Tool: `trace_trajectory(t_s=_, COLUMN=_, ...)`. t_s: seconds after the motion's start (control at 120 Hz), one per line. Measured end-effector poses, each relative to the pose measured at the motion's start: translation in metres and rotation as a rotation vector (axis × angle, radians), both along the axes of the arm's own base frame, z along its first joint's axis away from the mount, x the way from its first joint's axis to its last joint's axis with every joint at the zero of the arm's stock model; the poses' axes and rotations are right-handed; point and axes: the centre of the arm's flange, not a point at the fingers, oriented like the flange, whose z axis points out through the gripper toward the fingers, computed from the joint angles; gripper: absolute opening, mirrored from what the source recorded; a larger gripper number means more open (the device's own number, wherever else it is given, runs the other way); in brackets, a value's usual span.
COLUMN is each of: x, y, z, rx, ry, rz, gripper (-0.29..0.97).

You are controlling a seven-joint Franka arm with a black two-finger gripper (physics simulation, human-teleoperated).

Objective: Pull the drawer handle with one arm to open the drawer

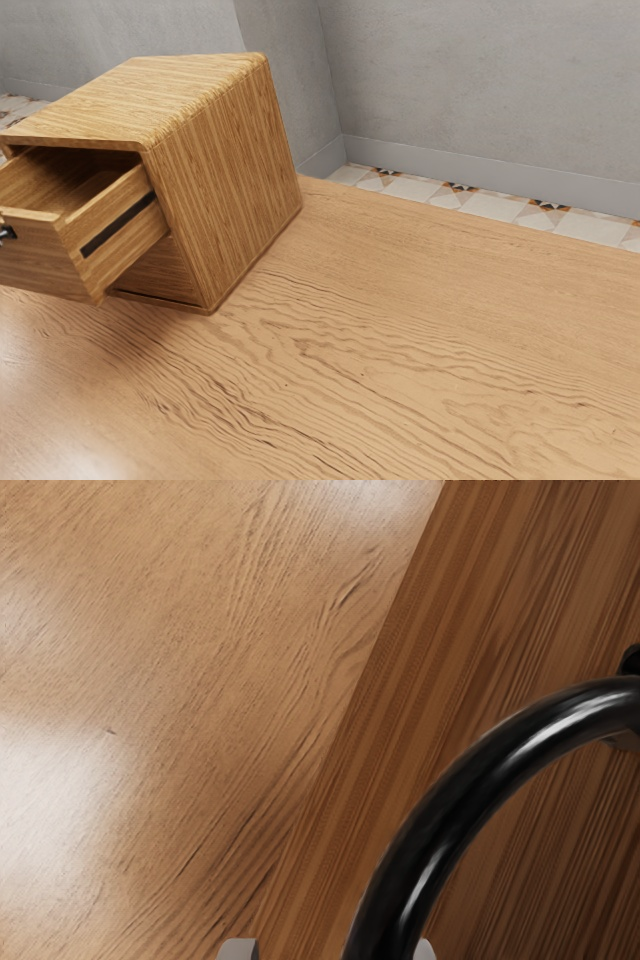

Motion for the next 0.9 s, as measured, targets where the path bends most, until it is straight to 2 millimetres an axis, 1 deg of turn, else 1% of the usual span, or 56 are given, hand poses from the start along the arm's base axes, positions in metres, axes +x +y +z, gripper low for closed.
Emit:
trace_trajectory(t_s=0.1, x=-0.020, y=-0.005, z=-0.001, rx=0.002, ry=-0.009, rz=0.022, gripper=0.07)
trace_trajectory(t_s=0.2, x=-0.041, y=-0.018, z=-0.004, rx=0.023, ry=-0.016, rz=0.049, gripper=0.07)
trace_trajectory(t_s=0.308, x=-0.070, y=-0.021, z=-0.006, rx=0.036, ry=-0.035, rz=0.102, gripper=0.07)
trace_trajectory(t_s=0.383, x=-0.079, y=-0.023, z=-0.006, rx=0.048, ry=-0.047, rz=0.125, gripper=0.08)
trace_trajectory(t_s=0.417, x=-0.082, y=-0.026, z=-0.004, rx=0.056, ry=-0.051, rz=0.132, gripper=0.06)
trace_trajectory(t_s=0.467, x=-0.085, y=-0.028, z=-0.003, rx=0.063, ry=-0.055, rz=0.140, gripper=0.00)
trace_trajectory(t_s=0.492, x=-0.087, y=-0.029, z=-0.003, rx=0.065, ry=-0.056, rz=0.143, gripper=-0.01)
trace_trajectory(t_s=0.592, x=-0.091, y=-0.033, z=-0.001, rx=0.071, ry=-0.061, rz=0.148, gripper=0.03)
trace_trajectory(t_s=0.7, x=-0.085, y=-0.045, z=0.007, rx=0.099, ry=-0.062, rz=0.116, gripper=0.28)
trace_trajectory(t_s=0.767, x=-0.084, y=-0.054, z=0.014, rx=0.119, ry=-0.067, rz=0.099, gripper=0.39)
trace_trajectory(t_s=0.8, x=-0.083, y=-0.061, z=0.022, rx=0.135, ry=-0.071, rz=0.087, gripper=0.43)
trace_trajectory(t_s=0.867, x=-0.089, y=-0.081, z=0.051, rx=0.186, ry=-0.100, rz=0.068, gripper=0.50)
trace_trajectory(t_s=0.9, x=-0.091, y=-0.097, z=0.080, rx=0.222, ry=-0.126, rz=0.045, gripper=0.53)
